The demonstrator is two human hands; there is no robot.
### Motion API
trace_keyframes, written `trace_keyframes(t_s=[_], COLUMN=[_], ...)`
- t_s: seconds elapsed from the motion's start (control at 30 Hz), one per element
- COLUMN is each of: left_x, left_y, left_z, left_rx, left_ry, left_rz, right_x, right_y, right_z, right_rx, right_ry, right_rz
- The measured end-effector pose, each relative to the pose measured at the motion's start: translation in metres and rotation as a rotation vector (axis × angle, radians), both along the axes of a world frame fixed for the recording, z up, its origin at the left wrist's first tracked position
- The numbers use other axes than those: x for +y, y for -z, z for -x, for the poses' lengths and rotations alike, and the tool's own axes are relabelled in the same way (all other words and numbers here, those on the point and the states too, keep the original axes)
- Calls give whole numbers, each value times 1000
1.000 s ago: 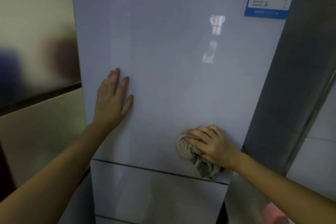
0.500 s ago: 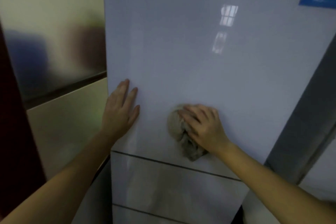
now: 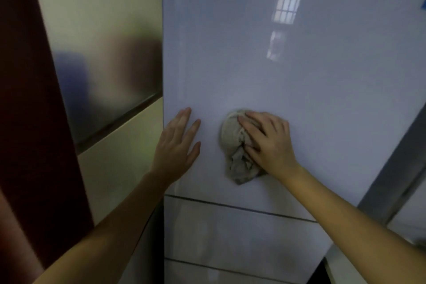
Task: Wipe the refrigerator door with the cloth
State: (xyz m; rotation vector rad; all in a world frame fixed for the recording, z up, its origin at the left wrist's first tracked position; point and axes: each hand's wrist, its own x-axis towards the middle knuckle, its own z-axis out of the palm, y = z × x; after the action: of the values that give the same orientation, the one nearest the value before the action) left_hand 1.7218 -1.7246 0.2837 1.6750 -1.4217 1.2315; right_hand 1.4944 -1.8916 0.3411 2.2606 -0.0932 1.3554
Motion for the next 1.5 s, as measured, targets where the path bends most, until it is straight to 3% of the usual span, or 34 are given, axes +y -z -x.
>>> trace_keyframes(t_s=[0.1, 0.27, 0.33, 0.7, 0.97, 1.27, 1.5], left_x=[1, 0, 1, -4, -12, -46, -73], left_y=[1, 2, 2, -2, -9, -3, 9], left_z=[0, 3, 3, 16, 38, 90, 135], left_rx=[11, 40, 34, 59, 83, 114, 56], left_ry=[13, 20, 32, -14, -75, -31, -6], left_rz=[-2, 0, 0, 23, 12, 50, 57], right_x=[4, -1, -2, -11, -32, -81, -112], right_y=[23, 124, 136, 1, 54, -8, 57], right_z=[-8, 5, 12, 38, 61, 137, 188], right_rx=[29, 455, 507, -11, 202, -13, 94], right_ry=[5, -53, -50, 80, 31, 66, 31], right_rz=[15, 250, 270, -29, 180, 41, 101])
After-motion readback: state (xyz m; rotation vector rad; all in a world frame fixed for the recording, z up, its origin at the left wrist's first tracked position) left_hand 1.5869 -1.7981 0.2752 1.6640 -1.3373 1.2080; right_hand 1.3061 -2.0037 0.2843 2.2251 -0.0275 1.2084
